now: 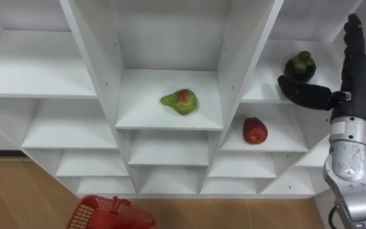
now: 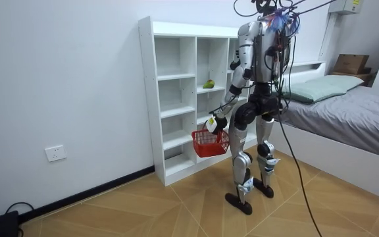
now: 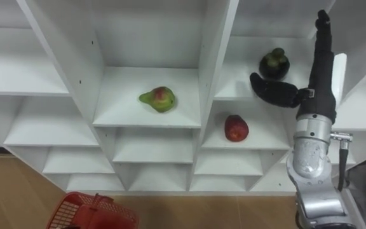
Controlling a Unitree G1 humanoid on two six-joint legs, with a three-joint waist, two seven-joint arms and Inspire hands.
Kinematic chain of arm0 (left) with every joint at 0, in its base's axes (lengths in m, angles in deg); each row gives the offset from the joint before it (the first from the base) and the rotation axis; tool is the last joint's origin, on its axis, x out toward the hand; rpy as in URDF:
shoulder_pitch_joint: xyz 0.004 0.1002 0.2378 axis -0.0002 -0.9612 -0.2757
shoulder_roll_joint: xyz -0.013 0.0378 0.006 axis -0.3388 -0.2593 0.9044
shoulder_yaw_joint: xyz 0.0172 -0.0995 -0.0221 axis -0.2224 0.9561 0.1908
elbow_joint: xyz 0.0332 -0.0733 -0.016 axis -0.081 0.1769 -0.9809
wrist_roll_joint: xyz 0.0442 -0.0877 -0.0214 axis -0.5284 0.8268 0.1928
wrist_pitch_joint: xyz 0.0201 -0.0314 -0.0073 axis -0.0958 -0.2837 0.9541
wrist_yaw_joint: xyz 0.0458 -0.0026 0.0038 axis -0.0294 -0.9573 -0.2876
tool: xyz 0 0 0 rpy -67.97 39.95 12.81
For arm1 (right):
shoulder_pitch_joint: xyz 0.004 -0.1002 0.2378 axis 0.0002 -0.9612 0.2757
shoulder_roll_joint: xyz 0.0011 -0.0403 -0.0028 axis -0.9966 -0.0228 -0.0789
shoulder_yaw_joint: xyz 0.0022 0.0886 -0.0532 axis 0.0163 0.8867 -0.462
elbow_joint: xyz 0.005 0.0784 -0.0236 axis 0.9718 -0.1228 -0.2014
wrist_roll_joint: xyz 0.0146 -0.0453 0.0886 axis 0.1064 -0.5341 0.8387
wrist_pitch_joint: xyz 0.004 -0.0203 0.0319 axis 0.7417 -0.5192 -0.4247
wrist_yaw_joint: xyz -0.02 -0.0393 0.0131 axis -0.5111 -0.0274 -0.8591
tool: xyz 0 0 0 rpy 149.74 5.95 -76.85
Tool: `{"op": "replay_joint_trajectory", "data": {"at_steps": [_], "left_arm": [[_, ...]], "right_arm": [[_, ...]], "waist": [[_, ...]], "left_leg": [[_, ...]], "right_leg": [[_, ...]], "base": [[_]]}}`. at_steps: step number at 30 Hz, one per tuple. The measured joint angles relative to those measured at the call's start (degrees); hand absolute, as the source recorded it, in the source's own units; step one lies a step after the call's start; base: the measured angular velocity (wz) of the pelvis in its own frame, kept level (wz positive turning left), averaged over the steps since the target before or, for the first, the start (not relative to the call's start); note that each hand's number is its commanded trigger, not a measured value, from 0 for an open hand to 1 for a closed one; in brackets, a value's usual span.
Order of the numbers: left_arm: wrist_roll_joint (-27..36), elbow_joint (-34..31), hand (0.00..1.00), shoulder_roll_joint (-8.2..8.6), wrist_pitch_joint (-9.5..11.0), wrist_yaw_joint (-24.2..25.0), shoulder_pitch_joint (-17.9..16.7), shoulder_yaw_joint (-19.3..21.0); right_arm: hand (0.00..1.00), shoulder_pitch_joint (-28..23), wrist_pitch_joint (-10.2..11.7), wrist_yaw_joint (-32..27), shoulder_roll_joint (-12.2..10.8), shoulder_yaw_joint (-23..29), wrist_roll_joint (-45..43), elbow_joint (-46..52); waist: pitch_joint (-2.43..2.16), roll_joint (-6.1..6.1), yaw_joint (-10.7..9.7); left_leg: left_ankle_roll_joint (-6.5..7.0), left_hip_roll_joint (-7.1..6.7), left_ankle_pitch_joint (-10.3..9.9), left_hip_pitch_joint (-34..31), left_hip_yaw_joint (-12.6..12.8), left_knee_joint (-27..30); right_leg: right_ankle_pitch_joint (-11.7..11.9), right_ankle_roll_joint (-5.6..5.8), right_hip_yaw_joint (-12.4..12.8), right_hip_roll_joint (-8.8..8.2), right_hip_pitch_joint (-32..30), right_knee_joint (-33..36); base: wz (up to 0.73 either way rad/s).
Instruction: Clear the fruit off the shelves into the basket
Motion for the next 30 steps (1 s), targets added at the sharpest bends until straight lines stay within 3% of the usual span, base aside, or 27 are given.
{"op": "replay_joint_trajectory", "data": {"at_steps": [6, 10, 20, 25, 30], "left_arm": [[0.0, 0.16, 1.0, 0.13, -0.21, 0.17, 0.14, 0.16], [0.04, 0.22, 1.0, 0.12, -1.56, 0.25, 0.02, 0.23], [-0.04, 0.11, 1.0, 0.06, -2.78, 1.95, 0.14, 0.5], [-0.1, -0.02, 1.0, 0.06, -3.61, 2.91, 0.2, 1.05], [0.02, -0.06, 1.0, -0.2, -4.29, 3.13, 0.22, 1.11]], "right_arm": [[0.0, 2.95, -1.03, 0.46, 0.04, 0.42, 0.18, -3.9], [0.0, 5.41, -2.41, 0.82, 0.1, 0.94, 1.58, -6.96], [0.0, 6.35, -4.93, 6.72, 0.22, 0.91, 3.84, -9.52], [0.0, 6.35, -5.96, 8.97, 0.26, 0.92, 4.12, -9.54], [0.0, 6.37, -7.02, 11.66, 0.44, 0.92, 4.93, -11.94]], "waist": [[0.12, -0.23, 0.09], [0.41, -0.73, 0.27], [0.37, -0.7, 0.33], [0.25, -0.66, 0.1], [-0.27, -1.05, 0.09]], "left_leg": [[0.0, -0.03, 0.03, 0.02, -0.57, 0.22], [-0.01, -0.02, 0.04, 0.02, -0.66, 0.46], [-0.01, -0.02, 0.04, -0.43, -1.22, 0.9], [-0.01, -0.01, 0.04, -0.87, -1.37, 1.18], [-0.01, -0.01, 0.05, -0.52, -1.5, 1.31]], "right_leg": [[0.01, -0.02, -0.45, -0.06, 0.28, 0.06], [0.04, -0.06, -0.65, -0.07, 0.44, 0.03], [0.07, -0.1, -1.47, -0.17, 0.47, 0.06], [0.1, -0.15, -1.74, -0.19, 0.25, 0.17], [0.1, -0.16, -1.92, -0.23, 0.7, 0.16]], "base": [[0.03], [0.01], [0.02], [0.0], [0.0]]}}
